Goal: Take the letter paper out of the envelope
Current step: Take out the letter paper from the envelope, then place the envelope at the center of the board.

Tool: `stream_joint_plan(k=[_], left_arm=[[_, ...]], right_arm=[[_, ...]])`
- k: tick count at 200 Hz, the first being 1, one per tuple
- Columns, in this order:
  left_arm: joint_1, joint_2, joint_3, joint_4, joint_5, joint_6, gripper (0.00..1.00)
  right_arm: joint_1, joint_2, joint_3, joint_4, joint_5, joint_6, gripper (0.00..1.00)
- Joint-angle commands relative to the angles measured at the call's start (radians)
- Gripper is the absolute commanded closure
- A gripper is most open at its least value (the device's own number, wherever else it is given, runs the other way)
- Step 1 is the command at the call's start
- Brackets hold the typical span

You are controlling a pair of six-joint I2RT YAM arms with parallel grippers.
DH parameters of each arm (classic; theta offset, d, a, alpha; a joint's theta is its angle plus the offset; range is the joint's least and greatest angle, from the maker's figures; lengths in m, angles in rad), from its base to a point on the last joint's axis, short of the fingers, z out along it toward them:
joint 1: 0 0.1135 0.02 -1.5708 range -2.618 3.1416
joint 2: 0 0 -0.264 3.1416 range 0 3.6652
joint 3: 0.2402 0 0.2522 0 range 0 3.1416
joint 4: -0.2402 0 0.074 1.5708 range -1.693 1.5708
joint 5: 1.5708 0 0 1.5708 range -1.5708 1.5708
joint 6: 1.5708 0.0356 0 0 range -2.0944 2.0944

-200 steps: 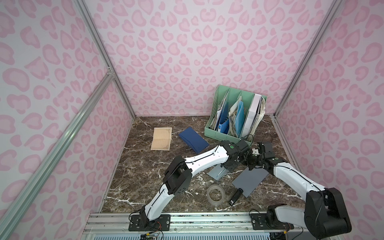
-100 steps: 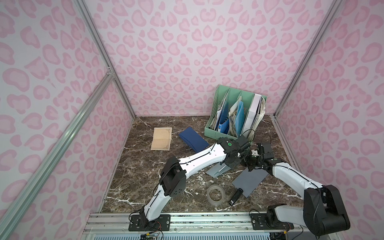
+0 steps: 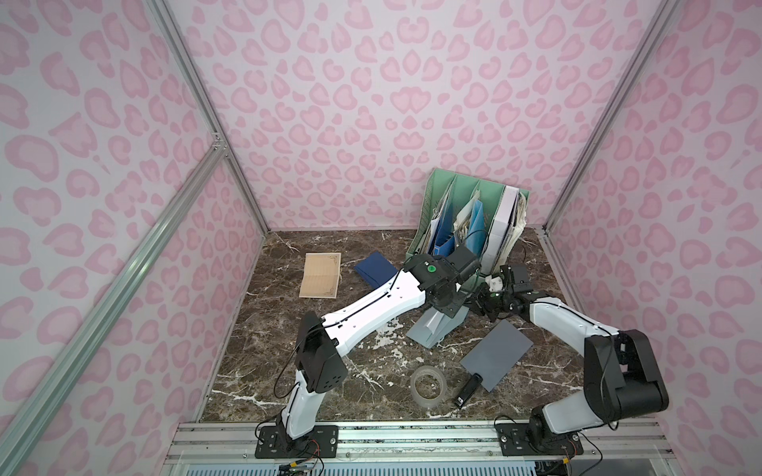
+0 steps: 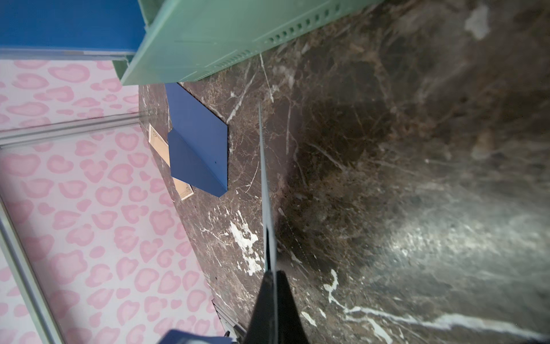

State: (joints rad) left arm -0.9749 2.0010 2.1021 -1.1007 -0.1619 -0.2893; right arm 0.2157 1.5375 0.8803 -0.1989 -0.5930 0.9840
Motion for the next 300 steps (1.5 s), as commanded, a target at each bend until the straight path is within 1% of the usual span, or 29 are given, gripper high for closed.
stream_joint_plan(k=[1, 10, 32, 48, 65, 82, 107, 138, 165, 183, 209, 226, 244, 254, 263, 275, 283, 300], left_arm=[[0.024, -0.048, 0.012, -0.032, -0.036, -0.045, 1.0], [0.04, -0.066, 0.009, -0.037, -0.046, -0.055, 1.0], [0.073, -0.108, 0.007, -0.072, -0.087, -0.065, 1.0], [0.106, -0.137, -0.001, -0.1, -0.096, -0.084, 1.0], [0.139, -0.174, -0.033, -0.101, -0.088, -0.093, 1.0], [0.164, -0.209, -0.05, -0.104, -0.086, -0.093, 1.0], [0.192, -0.224, -0.03, -0.143, -0.082, -0.099, 1.0], [0.209, -0.252, -0.047, -0.144, -0.059, -0.113, 1.0], [0.22, -0.287, -0.095, -0.128, -0.037, -0.128, 1.0], [0.235, -0.309, -0.126, -0.109, -0.01, -0.136, 1.0], [0.275, -0.316, -0.105, -0.104, 0.039, -0.147, 1.0], [0.308, -0.32, -0.098, -0.073, 0.108, -0.166, 1.0], [0.34, -0.328, -0.096, -0.025, 0.183, -0.199, 1.0], [0.36, -0.337, -0.096, 0.007, 0.225, -0.222, 1.0], [0.376, -0.344, -0.092, 0.032, 0.261, -0.246, 1.0], [0.401, -0.347, -0.08, 0.061, 0.306, -0.28, 1.0], [0.417, -0.345, -0.066, 0.075, 0.336, -0.3, 1.0], [0.445, -0.344, -0.05, 0.125, 0.403, -0.343, 1.0]], right_arm=[[0.004, 0.05, 0.049, -0.027, -0.066, -0.164, 1.0], [0.011, 0.082, 0.083, -0.032, -0.084, -0.206, 1.0], [0.052, 0.15, 0.194, -0.075, -0.085, -0.32, 1.0], [0.086, 0.202, 0.265, -0.108, -0.071, -0.359, 1.0], [0.111, 0.246, 0.314, -0.149, -0.011, -0.38, 1.0], [0.113, 0.277, 0.324, -0.181, 0.025, -0.404, 1.0], [0.111, 0.289, 0.328, -0.232, 0.107, -0.482, 1.0], [0.122, 0.314, 0.369, -0.264, 0.19, -0.577, 1.0], [0.145, 0.321, 0.396, -0.295, 0.245, -0.597, 0.79], [0.154, 0.274, 0.372, -0.293, 0.28, -0.586, 0.69], [0.159, 0.179, 0.358, -0.312, 0.307, -0.582, 0.55], [0.158, 0.128, 0.369, -0.345, 0.319, -0.584, 0.5], [0.157, 0.068, 0.383, -0.362, 0.325, -0.581, 0.49], [0.153, 0.031, 0.386, -0.348, 0.304, -0.577, 0.49], [0.143, -0.002, 0.385, -0.319, 0.248, -0.565, 0.48], [0.118, -0.045, 0.373, -0.239, 0.093, -0.526, 0.48], [0.097, -0.073, 0.342, -0.135, -0.046, -0.478, 0.48], [0.077, -0.127, 0.26, 0.137, -0.277, -0.296, 0.47]])
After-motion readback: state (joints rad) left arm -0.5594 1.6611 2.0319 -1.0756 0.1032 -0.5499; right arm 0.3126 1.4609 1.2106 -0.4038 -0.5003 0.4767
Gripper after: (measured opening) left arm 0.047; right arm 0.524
